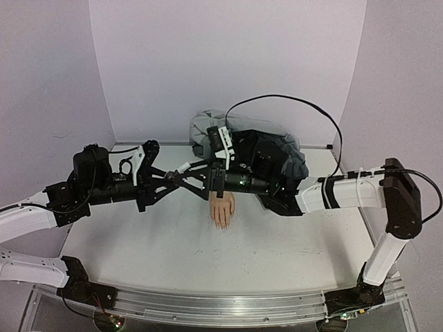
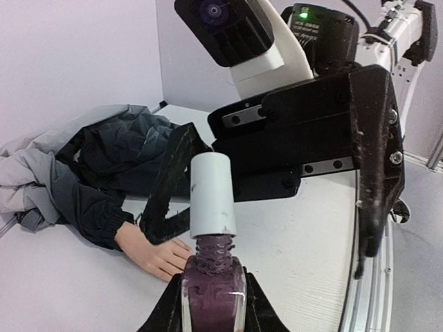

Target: Paint the nails

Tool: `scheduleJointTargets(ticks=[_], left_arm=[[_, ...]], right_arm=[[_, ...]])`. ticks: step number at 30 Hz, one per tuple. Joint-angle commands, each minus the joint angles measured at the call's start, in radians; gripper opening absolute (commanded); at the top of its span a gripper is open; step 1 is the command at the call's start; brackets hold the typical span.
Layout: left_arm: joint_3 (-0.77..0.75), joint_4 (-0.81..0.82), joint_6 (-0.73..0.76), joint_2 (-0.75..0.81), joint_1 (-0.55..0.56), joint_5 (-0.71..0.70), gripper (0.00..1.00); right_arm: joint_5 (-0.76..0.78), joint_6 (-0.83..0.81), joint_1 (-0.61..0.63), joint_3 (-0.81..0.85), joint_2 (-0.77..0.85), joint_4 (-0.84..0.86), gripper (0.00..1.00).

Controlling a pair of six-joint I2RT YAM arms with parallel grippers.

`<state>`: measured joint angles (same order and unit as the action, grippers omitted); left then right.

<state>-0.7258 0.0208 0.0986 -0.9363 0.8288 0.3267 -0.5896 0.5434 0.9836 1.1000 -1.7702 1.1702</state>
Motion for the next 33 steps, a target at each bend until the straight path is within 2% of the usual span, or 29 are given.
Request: scheduleJointTargets(ticks=[1, 9, 15, 21, 27, 33], left_arm=[[-0.051, 0.073, 0.006, 0.009, -0.003, -0.15, 0.0], [-0.044, 0.073, 0.016, 0.014, -0.003, -0.204, 0.0], [-0.044, 0.072, 0.018, 0.017, -0.003, -0.169, 0.0], [-0.048, 0.073, 0.014, 0.019, -0.003, -0.095, 0.0], [-0.05, 0.073, 0.013, 0.016, -0.003, -0.064, 0.0], [-0.051, 0.073, 0.013, 0.013, -0.003, -0.055, 0.0]], right_arm=[[0.259, 0.087, 0.003, 0.09, 0.094, -0.246, 0.98], [0.255, 0.154, 0.017, 0.148, 0.098, -0.303, 0.98], [0.065, 0.128, -0.018, 0.234, 0.08, -0.413, 0.98], [-0.115, 0.187, -0.093, 0.249, 0.048, -0.416, 0.81], [-0.2, 0.2, -0.108, 0.289, 0.004, -0.415, 0.78], [-0.234, 0.207, -0.107, 0.323, -0.029, -0.415, 0.68]])
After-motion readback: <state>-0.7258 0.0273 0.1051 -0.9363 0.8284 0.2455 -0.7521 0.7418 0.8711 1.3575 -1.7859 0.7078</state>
